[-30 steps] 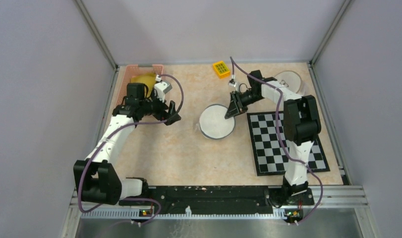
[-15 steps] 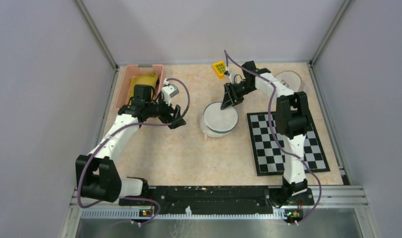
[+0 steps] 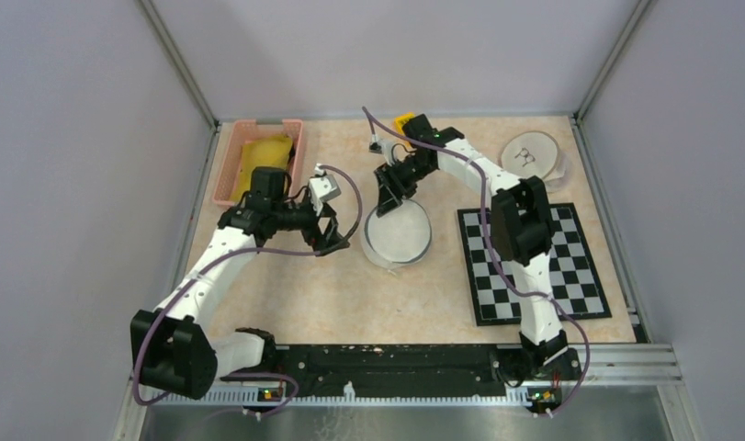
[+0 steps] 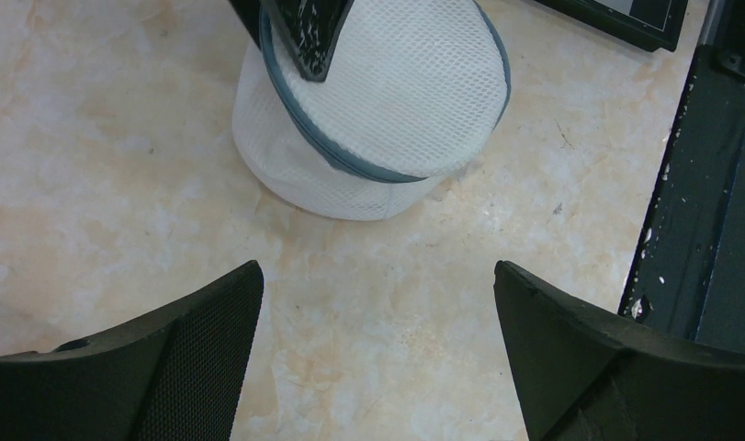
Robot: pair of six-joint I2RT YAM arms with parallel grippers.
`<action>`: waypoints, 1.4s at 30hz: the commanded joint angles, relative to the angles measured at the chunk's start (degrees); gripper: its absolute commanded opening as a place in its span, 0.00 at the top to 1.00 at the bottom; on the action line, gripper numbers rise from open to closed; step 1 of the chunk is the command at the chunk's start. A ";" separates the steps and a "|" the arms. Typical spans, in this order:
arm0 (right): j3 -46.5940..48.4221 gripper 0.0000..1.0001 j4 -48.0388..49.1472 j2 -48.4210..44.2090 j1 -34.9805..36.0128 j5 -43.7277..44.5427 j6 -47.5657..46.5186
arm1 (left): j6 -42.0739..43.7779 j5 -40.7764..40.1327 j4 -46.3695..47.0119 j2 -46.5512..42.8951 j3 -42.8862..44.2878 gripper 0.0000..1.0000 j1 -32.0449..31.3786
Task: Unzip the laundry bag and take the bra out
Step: Move the laundry bag to the center of the board.
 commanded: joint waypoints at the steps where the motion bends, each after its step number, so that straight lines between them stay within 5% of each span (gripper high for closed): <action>1: 4.90 0.35 -1.69 0.99 1.84 0.74 -2.14 | 6.67 0.23 -1.64 -3.10 -1.44 0.01 -3.34; 10: 15.82 0.25 -6.70 -0.45 1.00 5.29 -4.24 | 27.19 -16.21 -8.52 -4.69 -0.03 0.01 -19.98; 17: 15.38 0.21 -7.55 -7.64 -3.24 5.19 -4.03 | 36.51 -21.71 -1.51 -1.87 0.60 0.01 -26.19; 26: -13.04 0.20 6.43 -30.58 -12.90 2.47 1.88 | 52.47 -26.61 -1.70 4.89 -0.03 0.03 -34.41; 33: -36.05 0.20 14.05 -46.63 -17.01 -0.97 5.64 | 54.32 -28.75 7.26 7.92 -1.19 0.10 -34.67; 42: -41.33 0.21 17.41 -55.35 -18.92 0.38 6.40 | 50.39 -32.85 10.09 12.87 0.10 0.37 -34.60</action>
